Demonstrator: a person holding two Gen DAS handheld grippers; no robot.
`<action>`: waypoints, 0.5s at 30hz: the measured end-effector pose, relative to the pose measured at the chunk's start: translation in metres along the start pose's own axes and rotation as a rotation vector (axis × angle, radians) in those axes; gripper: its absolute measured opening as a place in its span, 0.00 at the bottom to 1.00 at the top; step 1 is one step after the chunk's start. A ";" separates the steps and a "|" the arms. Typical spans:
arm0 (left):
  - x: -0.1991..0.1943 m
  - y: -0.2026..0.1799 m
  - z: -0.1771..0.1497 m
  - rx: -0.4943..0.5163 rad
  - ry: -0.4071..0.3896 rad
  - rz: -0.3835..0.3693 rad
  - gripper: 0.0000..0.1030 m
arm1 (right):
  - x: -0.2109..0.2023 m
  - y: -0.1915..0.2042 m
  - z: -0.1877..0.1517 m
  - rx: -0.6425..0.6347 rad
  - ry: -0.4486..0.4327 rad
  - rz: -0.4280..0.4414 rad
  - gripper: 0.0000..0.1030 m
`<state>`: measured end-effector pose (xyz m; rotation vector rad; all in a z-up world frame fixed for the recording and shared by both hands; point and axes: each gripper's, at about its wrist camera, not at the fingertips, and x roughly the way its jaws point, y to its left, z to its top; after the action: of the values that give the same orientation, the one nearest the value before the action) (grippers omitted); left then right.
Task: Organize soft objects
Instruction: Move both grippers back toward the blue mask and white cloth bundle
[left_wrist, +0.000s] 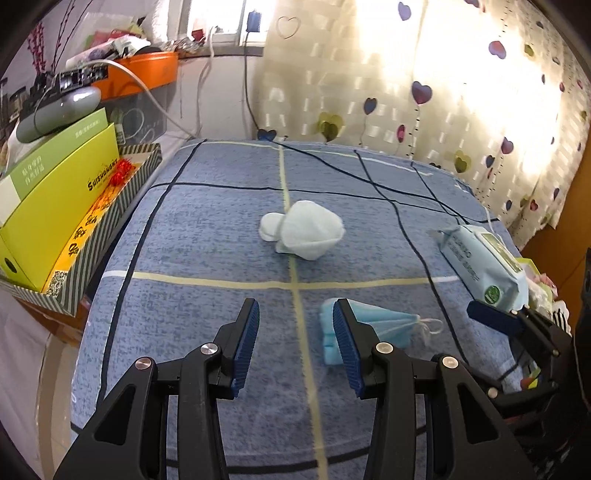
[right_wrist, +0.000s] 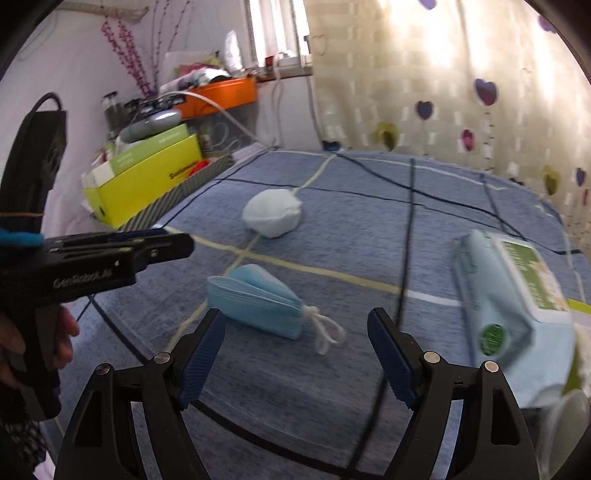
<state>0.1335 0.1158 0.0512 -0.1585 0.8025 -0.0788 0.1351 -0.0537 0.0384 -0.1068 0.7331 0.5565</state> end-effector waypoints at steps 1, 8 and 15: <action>0.002 0.002 0.001 -0.003 0.003 -0.004 0.42 | 0.002 0.001 0.000 -0.008 0.001 0.004 0.78; 0.017 0.012 0.006 -0.018 0.025 -0.014 0.42 | 0.037 0.016 0.005 -0.092 0.074 0.067 0.78; 0.028 0.017 0.017 -0.030 0.033 -0.022 0.42 | 0.058 0.035 0.009 -0.218 0.104 0.041 0.78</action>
<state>0.1652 0.1302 0.0396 -0.1949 0.8354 -0.0898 0.1577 0.0041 0.0105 -0.3257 0.7752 0.6730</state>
